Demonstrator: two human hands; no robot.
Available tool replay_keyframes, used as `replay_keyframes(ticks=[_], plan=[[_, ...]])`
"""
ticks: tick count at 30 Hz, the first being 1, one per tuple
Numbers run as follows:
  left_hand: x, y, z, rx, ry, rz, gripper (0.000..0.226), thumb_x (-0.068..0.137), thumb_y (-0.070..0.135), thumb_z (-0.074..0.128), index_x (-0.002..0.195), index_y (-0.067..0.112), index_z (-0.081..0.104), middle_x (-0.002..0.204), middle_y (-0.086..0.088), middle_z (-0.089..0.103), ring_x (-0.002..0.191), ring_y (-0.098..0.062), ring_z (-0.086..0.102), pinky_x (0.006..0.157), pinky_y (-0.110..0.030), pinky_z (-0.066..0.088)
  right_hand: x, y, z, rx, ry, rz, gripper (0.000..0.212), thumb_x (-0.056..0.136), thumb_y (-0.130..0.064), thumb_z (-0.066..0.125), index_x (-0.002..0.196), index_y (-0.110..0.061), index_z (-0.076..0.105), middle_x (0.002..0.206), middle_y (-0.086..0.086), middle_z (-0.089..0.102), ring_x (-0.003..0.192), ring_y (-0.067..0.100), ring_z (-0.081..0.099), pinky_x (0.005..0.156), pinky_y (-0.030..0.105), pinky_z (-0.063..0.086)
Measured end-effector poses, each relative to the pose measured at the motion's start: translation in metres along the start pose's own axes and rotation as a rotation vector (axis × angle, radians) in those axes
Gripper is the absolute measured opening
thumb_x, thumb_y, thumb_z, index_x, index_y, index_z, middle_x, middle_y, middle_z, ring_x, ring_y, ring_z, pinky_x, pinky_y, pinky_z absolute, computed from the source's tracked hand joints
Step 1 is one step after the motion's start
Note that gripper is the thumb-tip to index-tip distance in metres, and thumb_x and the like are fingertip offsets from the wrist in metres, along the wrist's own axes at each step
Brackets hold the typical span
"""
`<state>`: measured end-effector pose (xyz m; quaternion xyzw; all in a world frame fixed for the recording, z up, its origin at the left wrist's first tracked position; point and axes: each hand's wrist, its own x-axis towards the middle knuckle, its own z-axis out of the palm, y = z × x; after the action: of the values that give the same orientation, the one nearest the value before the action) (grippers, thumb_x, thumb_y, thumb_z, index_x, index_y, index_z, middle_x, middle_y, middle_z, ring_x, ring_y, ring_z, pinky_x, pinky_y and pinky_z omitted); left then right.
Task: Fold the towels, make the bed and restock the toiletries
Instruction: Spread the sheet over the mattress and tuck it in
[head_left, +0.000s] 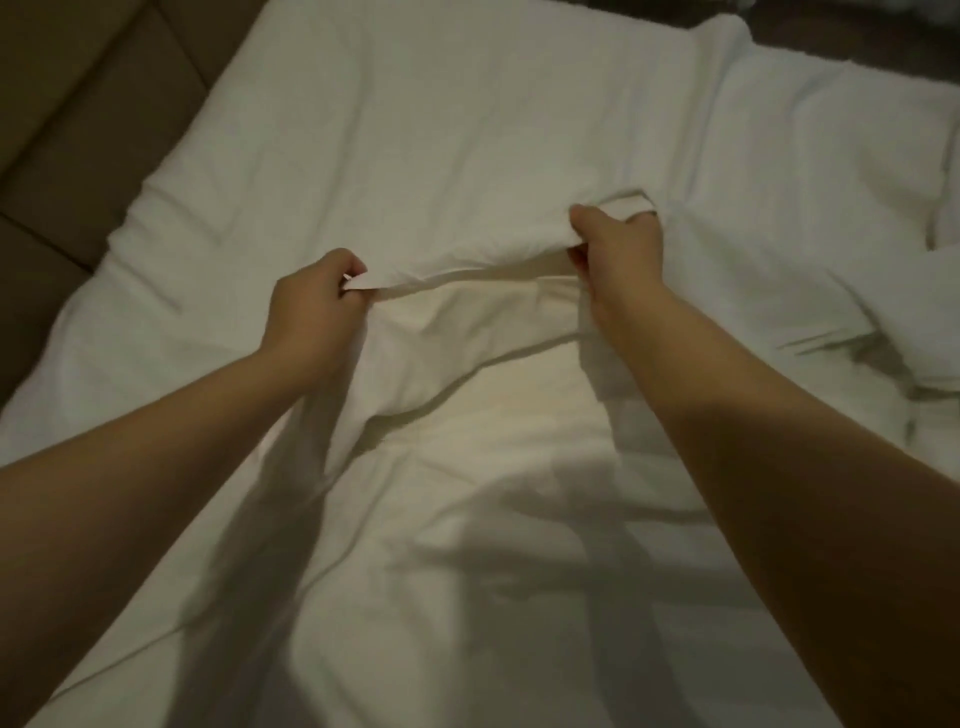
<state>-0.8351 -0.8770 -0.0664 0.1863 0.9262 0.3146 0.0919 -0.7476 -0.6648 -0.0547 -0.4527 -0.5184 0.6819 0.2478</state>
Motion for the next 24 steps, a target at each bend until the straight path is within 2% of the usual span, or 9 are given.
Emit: replay_keyframes(ticks=[2, 6, 8, 10, 14, 17, 20, 22, 24], plan=[[0.015, -0.017, -0.009, -0.055, 0.068, -0.091, 0.011, 0.092, 0.016, 0.050, 0.091, 0.015, 0.061, 0.081, -0.002, 0.056, 0.076, -0.018, 0.048, 0.058, -0.022, 0.026, 0.008, -0.006, 0.040, -0.137, -0.033, -0.032, 0.019, 0.086, -0.012, 0.063, 0.098, -0.014, 0.049, 0.105, 0.007, 0.061, 0.101, 0.026, 0.061, 0.093, 0.039, 0.051], [0.055, -0.051, -0.012, -0.110, 0.084, -0.154, 0.013, 0.092, 0.016, 0.051, 0.086, 0.011, 0.062, 0.077, -0.003, 0.056, 0.074, -0.018, 0.047, 0.056, -0.024, 0.024, 0.030, -0.011, 0.105, -0.275, -0.051, -0.124, 0.013, 0.088, -0.009, 0.058, 0.096, -0.014, 0.050, 0.098, 0.003, 0.058, 0.096, 0.022, 0.057, 0.086, 0.030, 0.049], [0.070, -0.071, -0.009, -0.091, 0.067, -0.166, 0.015, 0.093, 0.020, 0.053, 0.086, 0.010, 0.063, 0.078, -0.004, 0.056, 0.077, -0.021, 0.048, 0.059, -0.025, 0.022, 0.042, -0.008, 0.134, -0.342, -0.086, -0.171, 0.026, 0.086, -0.007, 0.057, 0.112, -0.008, 0.054, 0.106, 0.007, 0.060, 0.103, 0.023, 0.058, 0.093, 0.033, 0.049], [0.080, -0.088, -0.007, -0.125, 0.070, -0.194, 0.018, 0.093, 0.023, 0.054, 0.084, 0.010, 0.062, 0.075, -0.004, 0.056, 0.075, -0.023, 0.049, 0.059, -0.027, 0.023, 0.051, -0.004, 0.163, -0.398, -0.118, -0.188, 0.040, 0.084, -0.005, 0.056, 0.124, -0.003, 0.051, 0.111, 0.009, 0.059, 0.109, 0.027, 0.058, 0.097, 0.038, 0.048], [0.104, -0.112, -0.015, -0.226, 0.133, -0.261, 0.026, 0.096, 0.026, 0.052, 0.075, 0.010, 0.053, 0.064, -0.002, 0.049, 0.064, -0.019, 0.045, 0.056, -0.030, 0.026, 0.067, -0.001, 0.221, -0.386, -0.176, -0.179, 0.052, 0.083, -0.001, 0.054, 0.134, -0.003, 0.042, 0.122, 0.013, 0.056, 0.114, 0.029, 0.056, 0.099, 0.043, 0.047], [0.122, -0.131, -0.029, -0.264, 0.170, -0.290, 0.028, 0.096, 0.026, 0.052, 0.075, 0.008, 0.053, 0.061, 0.001, 0.045, 0.058, -0.014, 0.039, 0.052, -0.027, 0.027, 0.074, 0.002, 0.256, -0.383, -0.236, -0.188, 0.059, 0.086, 0.001, 0.053, 0.141, -0.007, 0.034, 0.132, 0.014, 0.051, 0.118, 0.029, 0.054, 0.100, 0.042, 0.047], [0.131, -0.143, -0.033, -0.230, 0.115, -0.300, 0.028, 0.096, 0.027, 0.051, 0.076, 0.008, 0.051, 0.068, -0.004, 0.047, 0.064, -0.019, 0.043, 0.055, -0.032, 0.024, 0.087, 0.006, 0.280, -0.376, -0.263, -0.176, 0.063, 0.087, 0.004, 0.053, 0.144, -0.010, 0.031, 0.136, 0.013, 0.048, 0.119, 0.029, 0.053, 0.099, 0.043, 0.048], [0.134, -0.141, -0.027, -0.155, 0.067, -0.276, 0.029, 0.097, 0.031, 0.048, 0.076, 0.012, 0.048, 0.083, -0.010, 0.049, 0.071, -0.023, 0.045, 0.056, -0.031, 0.024, 0.096, 0.011, 0.287, -0.349, -0.249, -0.160, 0.064, 0.087, 0.005, 0.052, 0.145, -0.014, 0.032, 0.136, 0.010, 0.048, 0.118, 0.028, 0.054, 0.097, 0.043, 0.049], [0.139, -0.135, -0.021, -0.150, 0.024, -0.240, 0.028, 0.097, 0.034, 0.046, 0.076, 0.016, 0.046, 0.088, -0.009, 0.050, 0.074, -0.023, 0.045, 0.059, -0.030, 0.025, 0.106, 0.014, 0.292, -0.347, -0.232, -0.158, 0.065, 0.087, 0.005, 0.051, 0.145, -0.017, 0.032, 0.137, 0.007, 0.048, 0.119, 0.026, 0.053, 0.099, 0.041, 0.048]])
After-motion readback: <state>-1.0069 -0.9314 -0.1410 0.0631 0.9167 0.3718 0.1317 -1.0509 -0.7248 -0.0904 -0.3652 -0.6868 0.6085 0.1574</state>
